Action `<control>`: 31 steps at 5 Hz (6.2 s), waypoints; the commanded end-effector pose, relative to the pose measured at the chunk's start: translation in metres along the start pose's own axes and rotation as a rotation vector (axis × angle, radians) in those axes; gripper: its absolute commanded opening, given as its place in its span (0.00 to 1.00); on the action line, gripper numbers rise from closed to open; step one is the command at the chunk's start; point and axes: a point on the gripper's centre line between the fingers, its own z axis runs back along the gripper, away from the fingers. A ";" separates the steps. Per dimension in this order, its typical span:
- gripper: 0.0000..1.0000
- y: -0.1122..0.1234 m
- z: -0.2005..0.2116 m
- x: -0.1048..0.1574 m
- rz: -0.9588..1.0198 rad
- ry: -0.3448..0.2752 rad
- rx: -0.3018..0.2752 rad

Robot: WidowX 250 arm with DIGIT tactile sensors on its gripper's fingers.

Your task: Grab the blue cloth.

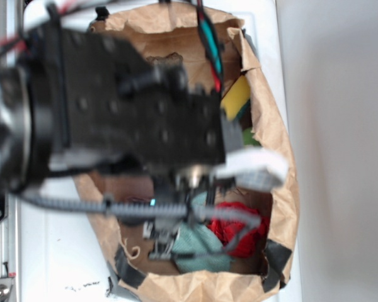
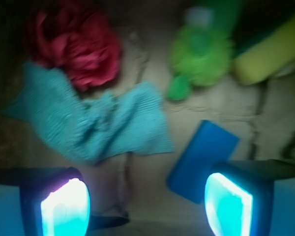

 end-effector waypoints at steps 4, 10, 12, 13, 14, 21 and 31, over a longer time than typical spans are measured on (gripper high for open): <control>1.00 -0.026 -0.024 0.008 0.017 -0.076 -0.061; 1.00 -0.029 -0.025 0.010 0.033 -0.173 -0.064; 1.00 -0.029 -0.025 0.010 0.033 -0.173 -0.064; 1.00 -0.031 -0.027 0.022 0.042 -0.203 -0.068; 1.00 -0.033 -0.029 0.033 0.048 -0.224 -0.075; 0.00 -0.036 -0.054 0.025 0.058 -0.179 -0.008; 0.00 0.040 0.086 0.018 0.273 -0.215 0.048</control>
